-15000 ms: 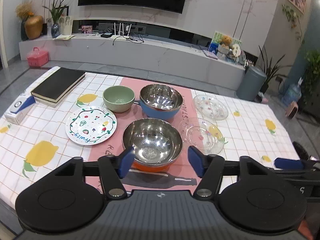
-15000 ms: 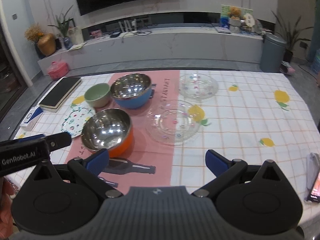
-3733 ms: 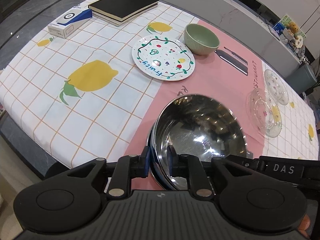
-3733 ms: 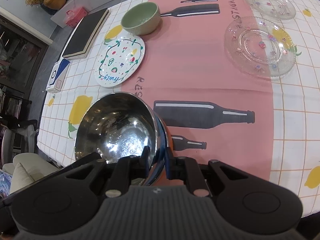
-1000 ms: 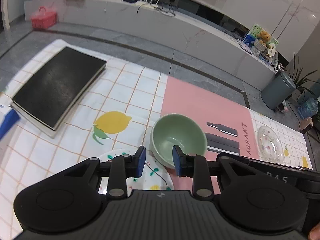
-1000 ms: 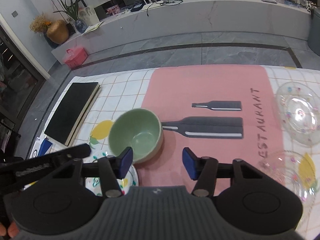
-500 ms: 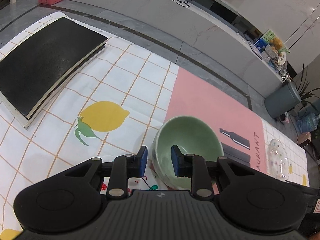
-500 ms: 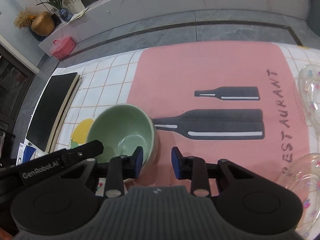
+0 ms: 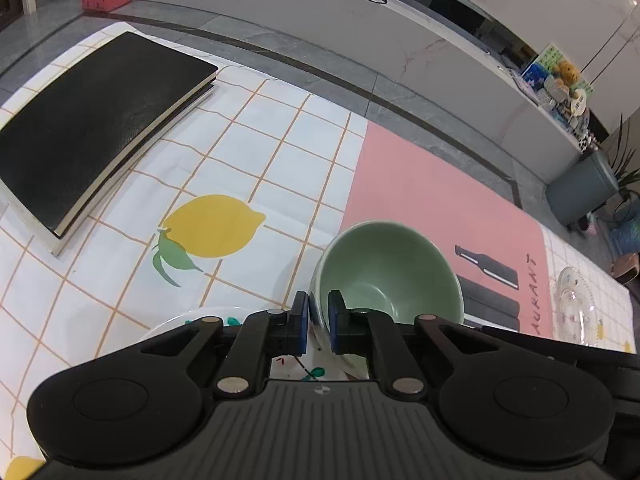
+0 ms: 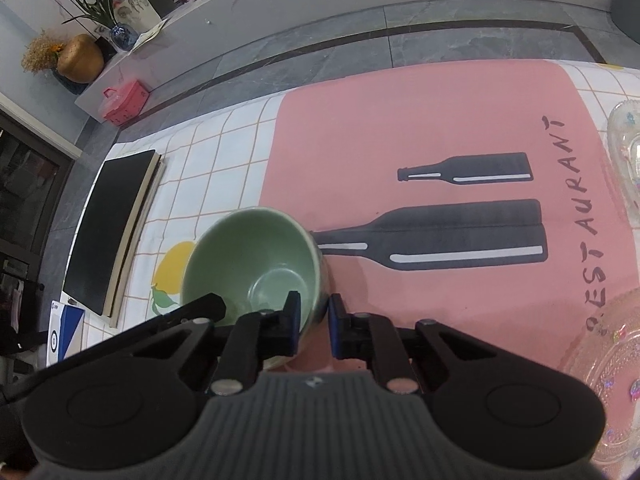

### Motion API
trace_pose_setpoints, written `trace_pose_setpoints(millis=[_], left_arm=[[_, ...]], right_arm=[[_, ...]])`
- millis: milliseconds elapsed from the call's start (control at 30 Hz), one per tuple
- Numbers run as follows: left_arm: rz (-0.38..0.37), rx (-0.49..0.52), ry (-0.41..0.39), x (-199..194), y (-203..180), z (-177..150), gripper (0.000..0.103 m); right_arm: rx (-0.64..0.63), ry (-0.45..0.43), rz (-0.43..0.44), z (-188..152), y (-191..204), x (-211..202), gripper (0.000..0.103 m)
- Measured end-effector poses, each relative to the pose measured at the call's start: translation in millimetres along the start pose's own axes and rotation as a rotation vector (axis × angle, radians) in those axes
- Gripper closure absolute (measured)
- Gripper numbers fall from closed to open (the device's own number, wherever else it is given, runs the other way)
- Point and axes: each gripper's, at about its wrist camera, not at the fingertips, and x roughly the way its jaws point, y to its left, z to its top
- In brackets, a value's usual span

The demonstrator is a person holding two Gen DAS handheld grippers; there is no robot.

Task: Organize plates and bowls
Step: 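Lift the pale green bowl with both grippers and carry it over the steel bowls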

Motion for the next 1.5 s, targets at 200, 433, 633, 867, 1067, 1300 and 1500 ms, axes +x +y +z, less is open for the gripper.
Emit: trace_pose_setpoints(millis=[200,433,633,867,1067,1300,1500], left_arm=[[-0.002,0.014,-0.008,-10.5,-3.2,-5.5,0.093],[0.001,0.044,-0.050,-43.1,-11.5,-11.2,0.094],[0.010,0.039,-0.080,-82.2,-18.7,-21.0,0.094],[0.000,0.028,-0.102,-131.3,-23.3,-50.4,0.094],[-0.003,-0.005,-0.107,-166.9,-22.0,-83.8,0.094],[0.013,-0.012,-0.124,-200.3,-20.7,-128.0,0.094],[0.023,-0.036,-0.106,-210.3,-19.5,-161.7,0.094]], right_arm=[[0.000,0.000,-0.005,-6.9,1.1,-12.4,0.091],[0.016,-0.024,0.028,-17.7,5.5,-46.4,0.091],[0.042,-0.029,0.071,-34.6,7.1,-82.4,0.091],[0.036,-0.053,0.103,-72.1,8.0,-135.2,0.091],[0.033,-0.050,0.146,-109.3,3.2,-171.8,0.091],[0.015,-0.031,0.198,-152.1,-3.1,-202.1,0.091],[0.032,0.001,0.237,-181.7,-20.4,-213.3,0.090]])
